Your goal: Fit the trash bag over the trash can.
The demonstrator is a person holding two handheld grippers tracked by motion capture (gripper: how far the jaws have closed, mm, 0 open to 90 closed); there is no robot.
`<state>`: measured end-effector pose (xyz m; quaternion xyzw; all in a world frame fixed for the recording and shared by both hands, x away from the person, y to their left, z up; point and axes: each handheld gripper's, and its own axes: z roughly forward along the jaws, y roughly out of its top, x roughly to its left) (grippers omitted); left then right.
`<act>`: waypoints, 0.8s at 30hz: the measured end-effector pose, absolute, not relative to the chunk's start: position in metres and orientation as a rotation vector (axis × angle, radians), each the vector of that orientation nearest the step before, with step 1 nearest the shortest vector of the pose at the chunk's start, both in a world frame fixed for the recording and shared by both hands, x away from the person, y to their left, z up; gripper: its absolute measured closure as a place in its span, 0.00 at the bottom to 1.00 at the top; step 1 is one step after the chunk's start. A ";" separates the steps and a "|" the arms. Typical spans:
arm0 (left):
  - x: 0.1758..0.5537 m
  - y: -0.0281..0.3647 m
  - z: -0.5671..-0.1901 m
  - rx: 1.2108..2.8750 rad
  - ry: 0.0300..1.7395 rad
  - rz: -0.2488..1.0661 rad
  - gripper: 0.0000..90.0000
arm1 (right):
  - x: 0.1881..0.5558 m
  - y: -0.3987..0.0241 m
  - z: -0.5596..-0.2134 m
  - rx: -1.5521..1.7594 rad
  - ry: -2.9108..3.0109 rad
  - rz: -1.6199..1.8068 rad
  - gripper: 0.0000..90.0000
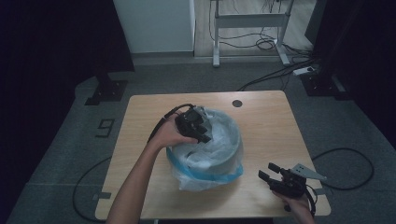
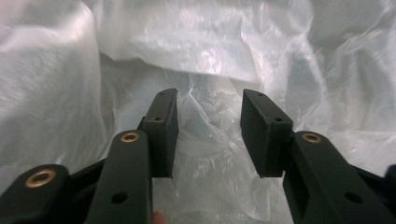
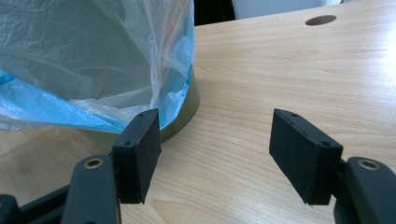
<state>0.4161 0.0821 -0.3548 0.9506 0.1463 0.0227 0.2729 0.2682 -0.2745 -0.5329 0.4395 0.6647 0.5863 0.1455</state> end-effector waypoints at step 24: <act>0.454 0.104 -0.358 2.461 0.495 0.100 0.55 | 0.269 -0.281 -0.535 1.290 1.902 1.671 0.37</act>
